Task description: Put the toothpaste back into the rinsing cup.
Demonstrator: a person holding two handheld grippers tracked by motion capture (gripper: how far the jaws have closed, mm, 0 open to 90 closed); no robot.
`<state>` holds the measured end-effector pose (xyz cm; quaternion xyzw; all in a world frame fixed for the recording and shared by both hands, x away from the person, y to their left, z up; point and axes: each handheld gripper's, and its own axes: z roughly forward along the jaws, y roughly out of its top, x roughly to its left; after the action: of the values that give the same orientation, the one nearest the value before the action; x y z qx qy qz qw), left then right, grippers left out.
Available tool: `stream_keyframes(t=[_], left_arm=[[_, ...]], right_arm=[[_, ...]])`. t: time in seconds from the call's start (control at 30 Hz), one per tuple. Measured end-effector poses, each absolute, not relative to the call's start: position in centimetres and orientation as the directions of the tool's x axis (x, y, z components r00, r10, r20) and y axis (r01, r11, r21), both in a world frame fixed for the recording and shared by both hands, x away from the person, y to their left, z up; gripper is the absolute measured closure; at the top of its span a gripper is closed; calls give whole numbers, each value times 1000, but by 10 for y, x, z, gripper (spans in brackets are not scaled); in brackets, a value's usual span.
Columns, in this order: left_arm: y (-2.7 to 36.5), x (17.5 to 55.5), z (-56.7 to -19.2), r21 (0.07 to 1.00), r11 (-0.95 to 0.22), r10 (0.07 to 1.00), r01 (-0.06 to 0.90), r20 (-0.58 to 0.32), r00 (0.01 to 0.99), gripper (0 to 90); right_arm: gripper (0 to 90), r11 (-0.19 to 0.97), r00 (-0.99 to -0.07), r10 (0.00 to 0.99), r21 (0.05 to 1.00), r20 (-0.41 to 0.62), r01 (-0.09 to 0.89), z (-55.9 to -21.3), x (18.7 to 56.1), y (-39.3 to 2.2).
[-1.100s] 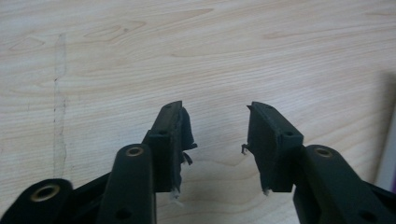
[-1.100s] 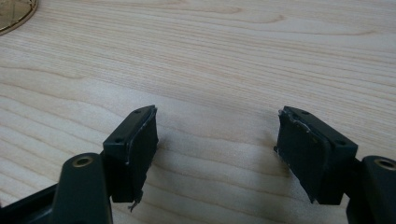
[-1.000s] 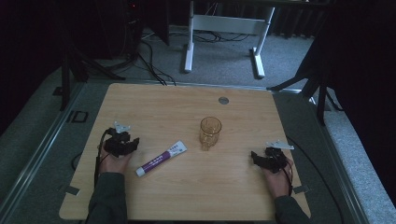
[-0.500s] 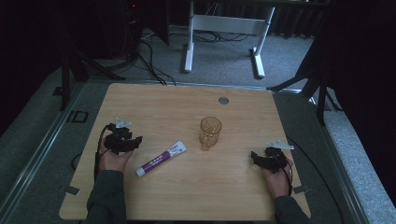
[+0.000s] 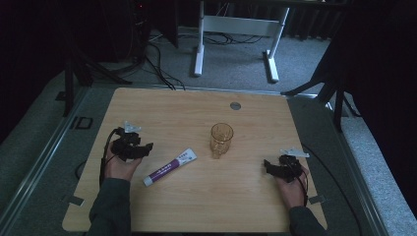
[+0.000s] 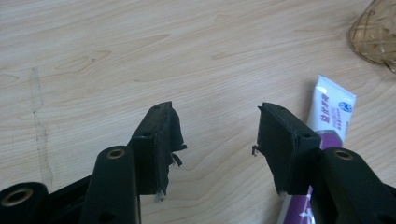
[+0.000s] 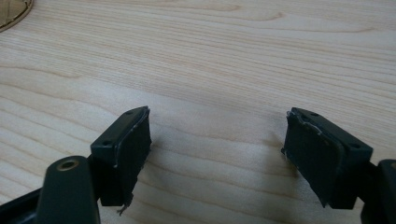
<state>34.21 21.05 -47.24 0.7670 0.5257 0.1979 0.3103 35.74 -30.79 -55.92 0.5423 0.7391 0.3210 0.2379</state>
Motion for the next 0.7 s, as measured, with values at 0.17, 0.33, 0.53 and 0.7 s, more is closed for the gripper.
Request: stream_keyframes(t=[0.17,0.33,0.53,0.7], left_arm=[[206,341,-470,680,-274,922,680,-16,388,449],[199,341,-467,669,-295,914,682,-8,405,422],[189,340,-466,656,-326,902,681,0,432,419],[184,340,-466,639,-353,890,684,3,457,421]], right_arm=[[210,206,-298,955,730,-4,651,-559,358,-308],[199,208,-299,954,729,-5,652,-559,358,-308],[198,208,-299,954,729,-5,652,-559,358,-308],[198,208,-299,954,729,-5,652,-559,358,-308]])
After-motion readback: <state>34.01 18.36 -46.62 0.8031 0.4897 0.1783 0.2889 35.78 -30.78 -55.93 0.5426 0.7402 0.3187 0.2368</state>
